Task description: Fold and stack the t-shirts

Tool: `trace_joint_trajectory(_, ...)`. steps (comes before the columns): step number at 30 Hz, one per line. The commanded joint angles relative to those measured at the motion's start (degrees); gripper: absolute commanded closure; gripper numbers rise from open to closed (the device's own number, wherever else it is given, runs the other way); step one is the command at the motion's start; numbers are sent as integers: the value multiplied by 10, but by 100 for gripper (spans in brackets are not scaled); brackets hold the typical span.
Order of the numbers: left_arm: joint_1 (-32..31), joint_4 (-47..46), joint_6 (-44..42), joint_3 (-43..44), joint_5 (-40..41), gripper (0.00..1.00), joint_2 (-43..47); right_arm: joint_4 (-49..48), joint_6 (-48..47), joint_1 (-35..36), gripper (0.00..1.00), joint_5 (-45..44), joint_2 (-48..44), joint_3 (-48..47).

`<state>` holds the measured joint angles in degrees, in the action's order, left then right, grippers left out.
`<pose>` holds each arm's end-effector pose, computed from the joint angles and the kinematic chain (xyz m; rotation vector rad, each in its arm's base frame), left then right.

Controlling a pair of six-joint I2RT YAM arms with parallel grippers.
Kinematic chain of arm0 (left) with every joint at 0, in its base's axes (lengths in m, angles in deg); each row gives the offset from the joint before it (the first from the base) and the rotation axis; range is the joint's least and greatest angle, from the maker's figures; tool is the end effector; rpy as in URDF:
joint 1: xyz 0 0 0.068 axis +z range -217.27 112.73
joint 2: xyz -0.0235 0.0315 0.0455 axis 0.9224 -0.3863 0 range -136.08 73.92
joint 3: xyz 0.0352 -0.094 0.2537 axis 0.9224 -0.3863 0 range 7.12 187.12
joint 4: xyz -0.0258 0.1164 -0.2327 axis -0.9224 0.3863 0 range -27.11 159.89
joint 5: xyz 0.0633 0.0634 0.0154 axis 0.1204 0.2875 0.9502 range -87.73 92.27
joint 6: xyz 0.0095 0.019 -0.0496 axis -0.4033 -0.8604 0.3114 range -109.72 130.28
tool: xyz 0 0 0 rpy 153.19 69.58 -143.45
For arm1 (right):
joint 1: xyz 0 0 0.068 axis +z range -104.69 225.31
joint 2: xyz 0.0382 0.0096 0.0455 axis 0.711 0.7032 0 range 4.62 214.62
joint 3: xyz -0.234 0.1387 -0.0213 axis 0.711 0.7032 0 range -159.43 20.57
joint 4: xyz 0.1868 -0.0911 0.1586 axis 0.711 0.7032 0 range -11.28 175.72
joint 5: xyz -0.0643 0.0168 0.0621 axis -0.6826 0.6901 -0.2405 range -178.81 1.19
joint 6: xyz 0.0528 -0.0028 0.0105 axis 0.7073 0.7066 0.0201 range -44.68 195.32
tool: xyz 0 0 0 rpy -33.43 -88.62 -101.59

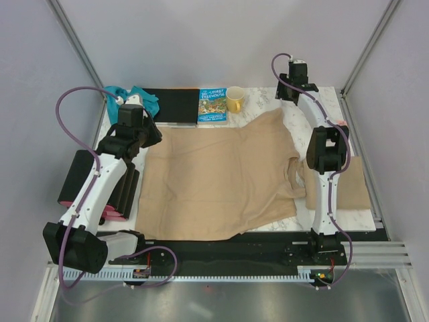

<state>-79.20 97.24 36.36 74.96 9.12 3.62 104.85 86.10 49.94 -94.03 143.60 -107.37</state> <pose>0.2610 -0.0509 0.3459 -0.3392 2.1921 -0.2359 0.5569 0.0417 0.2327 0.1691 2.2103 0.0475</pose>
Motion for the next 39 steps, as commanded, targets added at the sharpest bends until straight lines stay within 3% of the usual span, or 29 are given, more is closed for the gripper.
trace_joint_trajectory(1, 2, -31, -16, 0, -19, 63, -9, -8, -13, -4, 42, -3, 12, -12)
trace_joint_trajectory(20, 4, -31, -17, -3, -17, 64, -13, 31, -10, -8, 46, 51, 47, -4)
trace_joint_trajectory(25, 5, -31, -17, -6, -17, 64, -12, 25, -13, -8, 61, 66, 53, -3)
trace_joint_trajectory(32, 8, -32, -17, -6, -20, 64, -14, 17, -15, -8, 100, 81, 52, 1)
trace_joint_trajectory(39, 8, -31, -17, -9, -22, 64, -15, -29, -12, -8, 100, 96, 4, 60)
